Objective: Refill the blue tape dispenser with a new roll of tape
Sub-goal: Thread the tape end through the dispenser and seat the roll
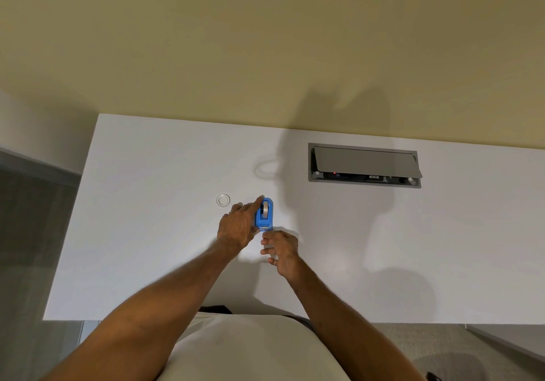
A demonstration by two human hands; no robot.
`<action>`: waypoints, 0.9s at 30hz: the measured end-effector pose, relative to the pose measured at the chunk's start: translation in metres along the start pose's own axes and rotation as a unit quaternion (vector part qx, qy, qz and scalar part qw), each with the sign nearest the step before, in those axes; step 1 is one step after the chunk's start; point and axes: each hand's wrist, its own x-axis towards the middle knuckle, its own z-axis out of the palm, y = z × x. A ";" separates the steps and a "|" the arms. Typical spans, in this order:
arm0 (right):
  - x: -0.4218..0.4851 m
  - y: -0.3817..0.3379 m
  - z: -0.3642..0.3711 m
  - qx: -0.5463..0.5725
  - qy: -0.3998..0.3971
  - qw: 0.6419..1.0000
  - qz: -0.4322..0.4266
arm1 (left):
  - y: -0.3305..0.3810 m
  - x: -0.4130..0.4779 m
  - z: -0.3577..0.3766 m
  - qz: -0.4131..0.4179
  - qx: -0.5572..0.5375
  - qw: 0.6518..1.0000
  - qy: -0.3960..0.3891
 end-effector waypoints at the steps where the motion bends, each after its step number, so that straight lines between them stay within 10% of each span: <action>1: 0.000 0.000 0.000 -0.002 0.002 1.000 0.001 | 0.000 0.000 0.000 0.000 0.000 1.000 -0.001; 27: 0.015 0.016 0.013 -0.113 0.084 0.983 -0.115 | -0.006 0.004 -0.005 0.006 -0.103 0.993 -0.056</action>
